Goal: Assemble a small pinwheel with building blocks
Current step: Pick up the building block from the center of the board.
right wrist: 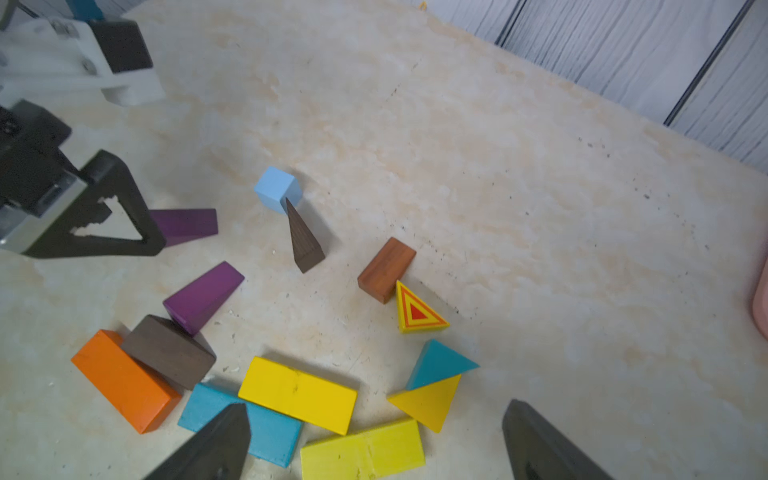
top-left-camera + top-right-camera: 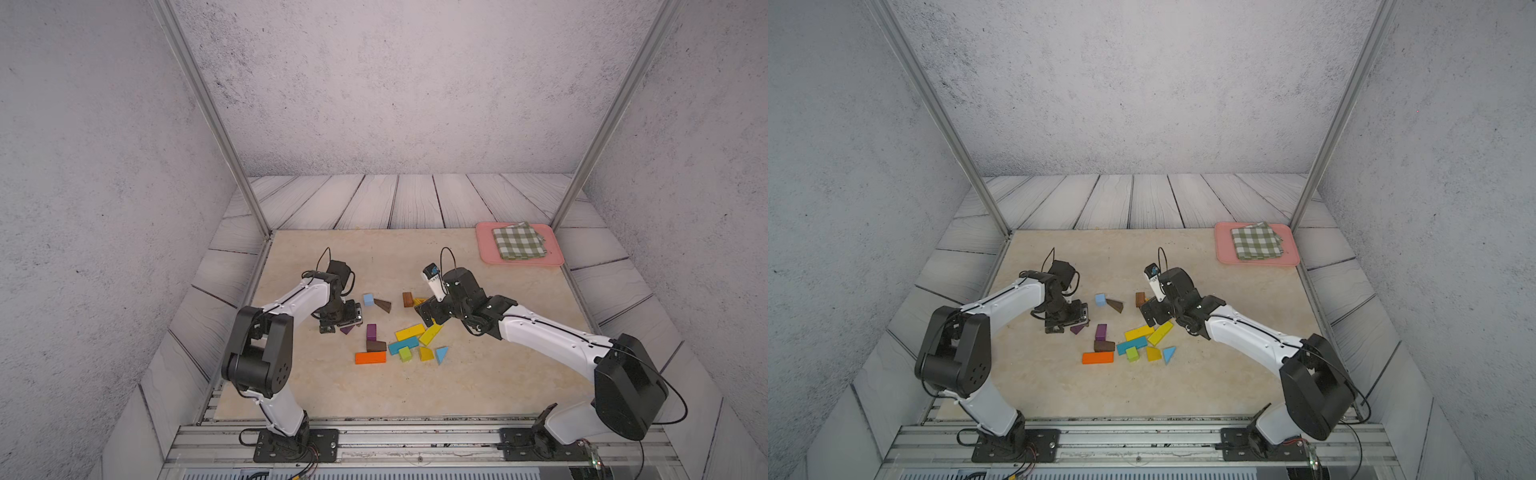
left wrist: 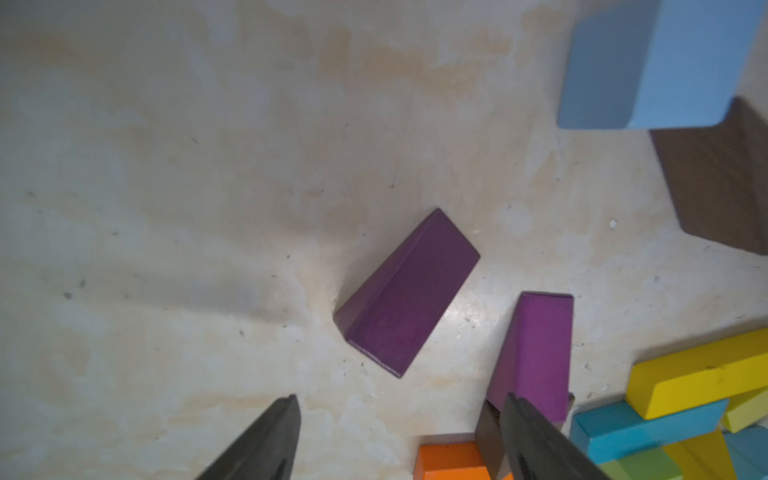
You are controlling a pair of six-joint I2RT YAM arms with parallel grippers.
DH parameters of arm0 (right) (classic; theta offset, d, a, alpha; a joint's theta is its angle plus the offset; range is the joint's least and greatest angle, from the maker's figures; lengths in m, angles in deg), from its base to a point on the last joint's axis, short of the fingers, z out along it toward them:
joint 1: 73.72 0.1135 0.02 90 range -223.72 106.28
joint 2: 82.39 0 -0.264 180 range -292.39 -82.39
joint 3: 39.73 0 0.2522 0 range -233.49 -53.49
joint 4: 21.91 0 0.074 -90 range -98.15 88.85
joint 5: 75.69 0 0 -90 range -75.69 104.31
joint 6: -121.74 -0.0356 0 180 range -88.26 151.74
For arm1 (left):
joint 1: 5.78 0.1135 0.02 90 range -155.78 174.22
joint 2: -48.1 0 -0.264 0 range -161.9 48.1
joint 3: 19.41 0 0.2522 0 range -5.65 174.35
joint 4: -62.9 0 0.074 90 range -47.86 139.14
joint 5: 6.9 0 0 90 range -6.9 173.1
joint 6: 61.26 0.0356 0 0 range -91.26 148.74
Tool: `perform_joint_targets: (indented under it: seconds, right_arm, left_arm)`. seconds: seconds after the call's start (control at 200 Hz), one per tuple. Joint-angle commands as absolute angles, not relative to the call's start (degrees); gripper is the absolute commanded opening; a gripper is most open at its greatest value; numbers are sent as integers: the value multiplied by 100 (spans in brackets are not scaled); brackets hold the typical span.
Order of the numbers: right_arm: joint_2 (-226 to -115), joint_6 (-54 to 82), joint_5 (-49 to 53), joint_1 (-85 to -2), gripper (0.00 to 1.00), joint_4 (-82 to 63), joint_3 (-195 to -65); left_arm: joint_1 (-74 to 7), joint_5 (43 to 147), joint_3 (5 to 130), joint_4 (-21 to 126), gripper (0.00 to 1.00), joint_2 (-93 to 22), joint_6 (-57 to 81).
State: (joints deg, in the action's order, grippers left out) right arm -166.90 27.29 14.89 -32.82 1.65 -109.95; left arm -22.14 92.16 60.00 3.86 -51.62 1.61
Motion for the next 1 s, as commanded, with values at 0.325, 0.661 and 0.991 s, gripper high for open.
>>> perform_joint_targets:
  seconds: [0.325,0.661,0.991]
  right_arm:
    - [-16488,2558,1343,-3356,99,151,-10644]
    - [-16474,2444,1264,-3450,99,77,-10567]
    - [-16489,2430,1239,-3481,99,90,-10551]
  left_arm:
    - [-2232,8861,6308,373,78,-5766,442]
    - [-2274,9134,6280,625,68,-5939,463]
    - [-2292,9331,6233,607,45,-5790,372]
